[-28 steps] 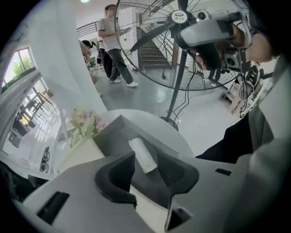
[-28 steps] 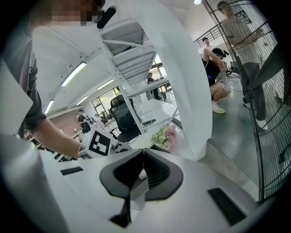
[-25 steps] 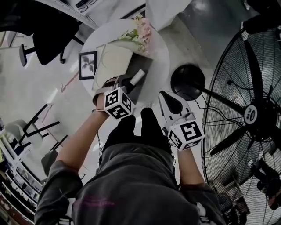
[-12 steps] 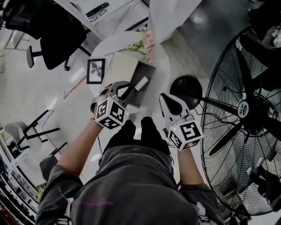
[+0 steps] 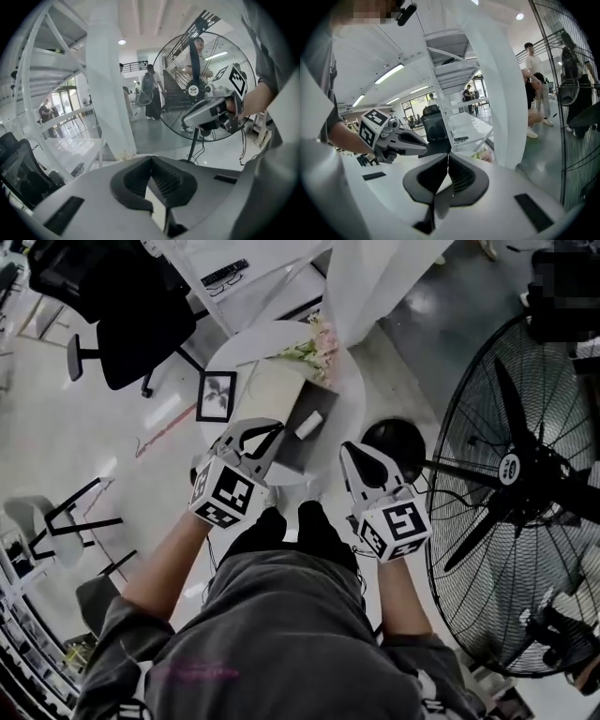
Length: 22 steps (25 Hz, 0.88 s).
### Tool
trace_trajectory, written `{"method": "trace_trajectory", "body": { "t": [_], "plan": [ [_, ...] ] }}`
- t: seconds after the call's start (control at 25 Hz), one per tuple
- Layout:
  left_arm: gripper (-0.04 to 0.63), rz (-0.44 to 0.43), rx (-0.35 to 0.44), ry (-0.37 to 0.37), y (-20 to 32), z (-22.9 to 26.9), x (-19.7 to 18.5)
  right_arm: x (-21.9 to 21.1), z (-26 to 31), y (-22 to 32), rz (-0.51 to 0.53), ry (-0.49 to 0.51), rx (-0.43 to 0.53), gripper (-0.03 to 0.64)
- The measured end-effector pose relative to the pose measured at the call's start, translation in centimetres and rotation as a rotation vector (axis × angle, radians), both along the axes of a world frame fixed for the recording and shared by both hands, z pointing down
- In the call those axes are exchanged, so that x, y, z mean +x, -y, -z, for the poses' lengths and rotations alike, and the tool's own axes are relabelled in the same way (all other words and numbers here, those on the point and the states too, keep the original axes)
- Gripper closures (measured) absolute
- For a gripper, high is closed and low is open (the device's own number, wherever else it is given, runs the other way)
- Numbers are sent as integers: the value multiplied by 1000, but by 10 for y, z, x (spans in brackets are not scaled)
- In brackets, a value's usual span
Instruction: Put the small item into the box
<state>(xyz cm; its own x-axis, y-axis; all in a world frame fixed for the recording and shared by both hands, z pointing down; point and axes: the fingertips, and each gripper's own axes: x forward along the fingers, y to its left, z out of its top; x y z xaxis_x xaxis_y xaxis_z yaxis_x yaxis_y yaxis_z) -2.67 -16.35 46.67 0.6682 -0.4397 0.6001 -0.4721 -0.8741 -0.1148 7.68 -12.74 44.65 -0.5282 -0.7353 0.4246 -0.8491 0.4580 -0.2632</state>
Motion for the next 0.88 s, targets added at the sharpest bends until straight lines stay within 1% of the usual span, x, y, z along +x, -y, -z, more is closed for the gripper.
{"method": "trace_trajectory", "body": {
  "t": [0.56,0.88],
  "plan": [
    [581,24,87,-143,-17,75,-22,-19,48,-13,9,-48,102,595],
    [581,5,102,-193,-34,95,-31,-29,73,-20,17,-71,159,595]
  ]
}}
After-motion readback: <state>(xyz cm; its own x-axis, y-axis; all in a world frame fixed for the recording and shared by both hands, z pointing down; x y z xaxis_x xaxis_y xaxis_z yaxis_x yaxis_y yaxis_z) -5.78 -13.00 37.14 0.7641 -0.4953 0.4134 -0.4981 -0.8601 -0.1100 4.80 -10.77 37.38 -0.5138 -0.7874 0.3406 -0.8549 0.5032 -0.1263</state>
